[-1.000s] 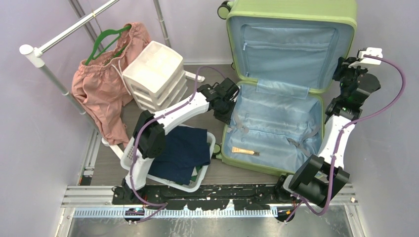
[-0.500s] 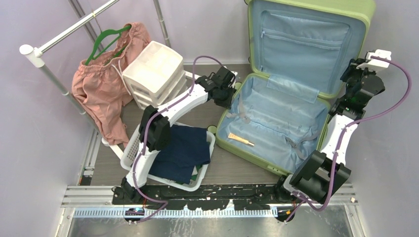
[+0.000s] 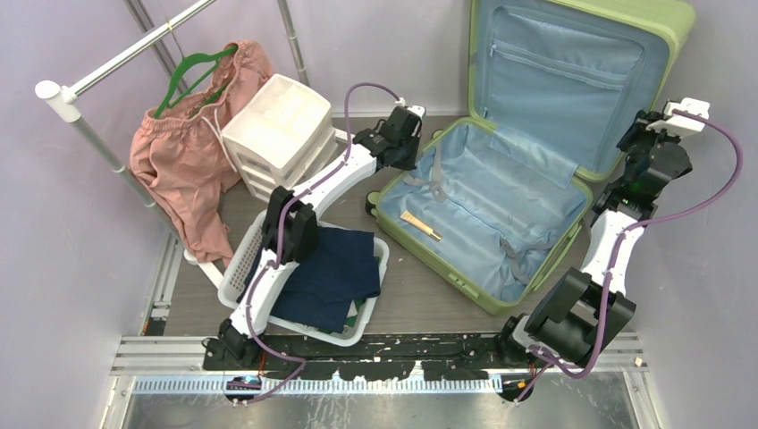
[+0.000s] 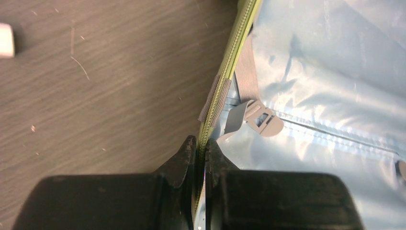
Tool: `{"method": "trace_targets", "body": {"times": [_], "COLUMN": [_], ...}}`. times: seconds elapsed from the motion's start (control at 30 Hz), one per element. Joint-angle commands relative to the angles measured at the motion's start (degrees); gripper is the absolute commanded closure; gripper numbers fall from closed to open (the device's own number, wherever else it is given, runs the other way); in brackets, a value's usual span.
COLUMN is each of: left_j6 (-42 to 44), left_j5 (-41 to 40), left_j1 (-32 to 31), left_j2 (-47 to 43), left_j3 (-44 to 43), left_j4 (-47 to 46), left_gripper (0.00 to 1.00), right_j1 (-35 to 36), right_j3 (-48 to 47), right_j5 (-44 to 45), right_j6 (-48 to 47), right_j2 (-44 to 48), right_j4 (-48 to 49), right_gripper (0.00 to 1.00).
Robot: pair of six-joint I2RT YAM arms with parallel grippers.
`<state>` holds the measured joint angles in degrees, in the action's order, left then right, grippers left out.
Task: Open, take out, and arrange the luggage
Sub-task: Adjust the luggage at the center of the board.
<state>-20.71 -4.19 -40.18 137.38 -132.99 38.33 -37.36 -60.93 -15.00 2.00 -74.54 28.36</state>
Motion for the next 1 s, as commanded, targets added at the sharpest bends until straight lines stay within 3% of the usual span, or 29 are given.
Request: {"method": "trace_targets", "body": {"times": [0.0,0.4,0.67,0.8,0.97], "left_j6": [0.55,2.28,2.29,1.39,0.29], "left_j5": [-11.26,-11.33,-8.90,-7.39,-5.19], "left_j1": [3.36,4.43,4.96,5.22,5.21], "left_j2": [1.27,5.80,5.65,5.47,3.94], "left_j3": [-5.09,-11.82,-9.80,-9.92,-9.54], "left_j4": [-14.21,-21.03,-24.55,-25.01,-23.74], "left_gripper": [1.00,1.00,1.00,0.89,0.72], "right_j1": [0.19,0.29,0.33,0.36,0.33], "right_j3": [0.92,3.17,3.46,2.66,1.46], "right_j5": [-1.05,3.90,6.39,6.09,5.81], "right_j6": [5.72,6.78,6.30,6.85,6.79], "right_j2": [2.41,2.05,0.29,-0.86,-1.02], "right_j4": [6.69,3.29,2.21,2.06,1.95], "right_gripper": [0.99,0.96,0.78,0.68,0.48]}}
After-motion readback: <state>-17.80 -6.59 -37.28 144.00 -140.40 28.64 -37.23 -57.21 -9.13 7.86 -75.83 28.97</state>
